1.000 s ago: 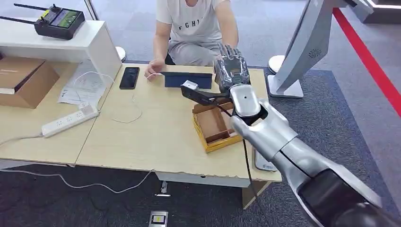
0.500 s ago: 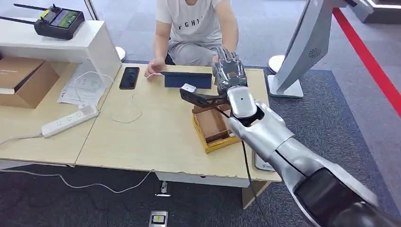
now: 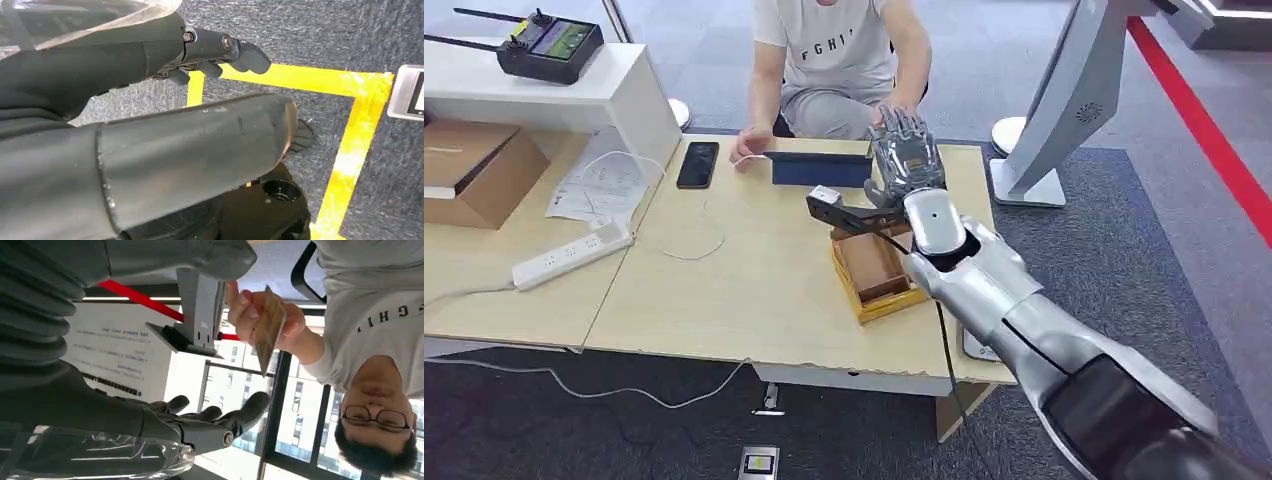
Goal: Pass the card to the sensor for recognition and then transmit it.
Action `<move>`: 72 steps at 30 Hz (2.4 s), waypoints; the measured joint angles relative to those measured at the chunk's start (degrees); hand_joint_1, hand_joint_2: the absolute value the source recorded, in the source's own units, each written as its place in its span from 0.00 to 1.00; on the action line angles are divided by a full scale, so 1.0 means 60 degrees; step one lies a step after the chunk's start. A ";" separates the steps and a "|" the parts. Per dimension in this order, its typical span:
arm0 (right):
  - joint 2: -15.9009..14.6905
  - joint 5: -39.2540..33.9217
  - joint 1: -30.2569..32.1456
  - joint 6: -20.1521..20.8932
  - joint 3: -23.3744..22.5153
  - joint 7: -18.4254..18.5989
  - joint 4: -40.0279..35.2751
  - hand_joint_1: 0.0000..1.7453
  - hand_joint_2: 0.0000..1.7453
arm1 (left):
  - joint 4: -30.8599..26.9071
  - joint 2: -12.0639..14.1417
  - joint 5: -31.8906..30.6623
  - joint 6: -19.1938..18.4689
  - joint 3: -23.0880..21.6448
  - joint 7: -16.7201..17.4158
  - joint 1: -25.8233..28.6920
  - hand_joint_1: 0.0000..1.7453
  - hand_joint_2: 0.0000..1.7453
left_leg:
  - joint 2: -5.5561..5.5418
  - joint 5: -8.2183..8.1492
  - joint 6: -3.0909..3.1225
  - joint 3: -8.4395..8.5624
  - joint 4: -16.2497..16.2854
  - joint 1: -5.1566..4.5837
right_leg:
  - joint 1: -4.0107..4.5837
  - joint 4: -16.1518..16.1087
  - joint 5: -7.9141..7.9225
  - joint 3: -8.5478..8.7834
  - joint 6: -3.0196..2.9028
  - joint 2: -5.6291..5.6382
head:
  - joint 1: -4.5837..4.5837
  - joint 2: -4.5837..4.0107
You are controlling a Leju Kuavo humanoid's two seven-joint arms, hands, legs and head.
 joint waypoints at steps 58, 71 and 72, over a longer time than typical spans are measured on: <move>-0.6386 -0.2182 0.7941 -0.1724 -0.6602 0.0342 -0.0728 0.00 0.00 | 0.0033 -0.0419 0.1089 0.0762 0.0219 -0.0091 0.0136 0.00 0.00 | -0.0075 -0.0089 0.0003 0.0133 0.0017 0.0034 | 0.0033 -0.0073 -0.0059 0.0109 0.0026 -0.0061 | 0.0011 0.0000; -0.4088 -0.2663 0.9219 -0.3290 -0.8491 -0.1551 0.1836 0.00 0.00 | 0.0044 -0.0634 0.1056 0.1392 0.0499 0.0619 0.0068 0.00 0.00 | -0.0048 -0.0097 -0.0009 0.0141 0.0014 0.0053 | 0.0052 -0.0064 -0.0075 0.0094 0.0002 -0.0037 | 0.0011 0.0000; -0.3906 -0.2681 0.9248 -0.3271 -0.8582 -0.1668 0.1992 0.00 0.00 | 0.0044 -0.0630 0.1056 0.1424 0.0510 0.0644 0.0067 0.00 0.00 | -0.0046 -0.0098 -0.0010 0.0143 0.0014 0.0056 | 0.0055 -0.0064 -0.0076 0.0094 0.0002 -0.0034 | 0.0011 0.0000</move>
